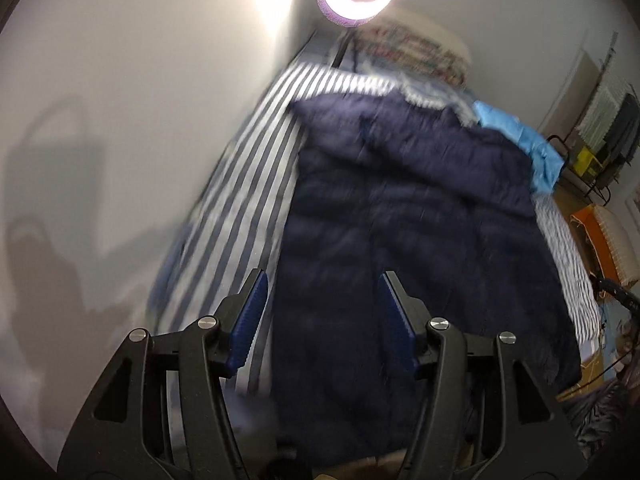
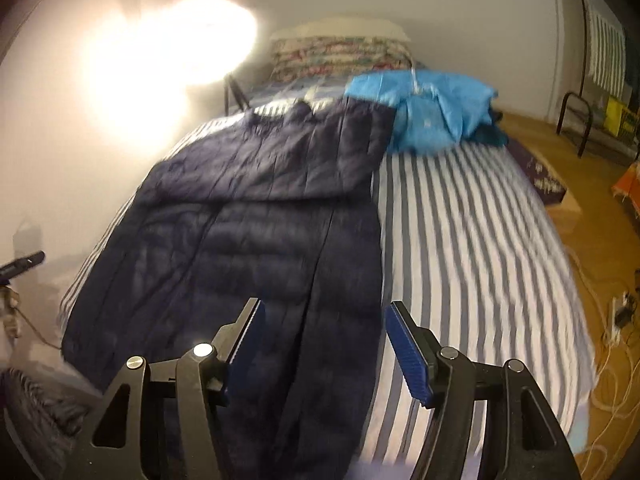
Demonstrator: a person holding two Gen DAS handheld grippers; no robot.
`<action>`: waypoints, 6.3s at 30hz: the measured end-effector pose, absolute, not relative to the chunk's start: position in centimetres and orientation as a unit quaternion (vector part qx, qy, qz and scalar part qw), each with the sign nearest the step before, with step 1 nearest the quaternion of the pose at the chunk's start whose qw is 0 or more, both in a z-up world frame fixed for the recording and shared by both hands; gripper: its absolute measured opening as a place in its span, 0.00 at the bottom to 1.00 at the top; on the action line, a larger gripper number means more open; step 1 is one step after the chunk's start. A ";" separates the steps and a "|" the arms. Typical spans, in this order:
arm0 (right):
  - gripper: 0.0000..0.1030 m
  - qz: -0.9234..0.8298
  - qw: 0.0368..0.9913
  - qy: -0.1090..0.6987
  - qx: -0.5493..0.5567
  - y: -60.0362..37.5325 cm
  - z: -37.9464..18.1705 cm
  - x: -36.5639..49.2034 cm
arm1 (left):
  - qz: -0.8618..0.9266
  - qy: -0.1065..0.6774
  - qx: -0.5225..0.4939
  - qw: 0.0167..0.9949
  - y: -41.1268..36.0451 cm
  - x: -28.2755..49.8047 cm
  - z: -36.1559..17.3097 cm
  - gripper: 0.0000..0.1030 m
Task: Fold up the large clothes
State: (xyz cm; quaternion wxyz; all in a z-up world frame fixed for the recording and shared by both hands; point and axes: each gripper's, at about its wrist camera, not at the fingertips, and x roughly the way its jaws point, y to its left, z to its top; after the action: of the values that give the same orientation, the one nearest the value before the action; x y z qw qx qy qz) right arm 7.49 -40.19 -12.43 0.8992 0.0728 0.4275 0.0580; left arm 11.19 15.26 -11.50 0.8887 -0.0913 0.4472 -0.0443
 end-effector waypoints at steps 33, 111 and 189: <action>0.08 0.126 0.780 0.569 0.228 -39.7 -22.5 -0.4 | -0.108 0.552 -0.173 0.808 15.1 5.3 -20.9 0.05; 0.51 0.056 0.872 0.455 0.171 -42.6 -17.9 41.3 | -0.085 0.451 -0.202 0.865 11.2 49.0 -16.1 0.51; 0.00 -0.045 0.938 0.322 -0.122 -38.7 -10.6 50.7 | -0.041 0.339 0.125 0.931 4.8 57.0 -12.2 0.02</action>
State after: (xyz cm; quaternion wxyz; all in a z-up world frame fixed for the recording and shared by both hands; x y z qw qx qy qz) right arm 50.73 -38.73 -10.64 0.9378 -0.1219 0.3221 -0.0450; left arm 57.01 4.77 -12.16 0.9314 0.1250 0.3394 -0.0409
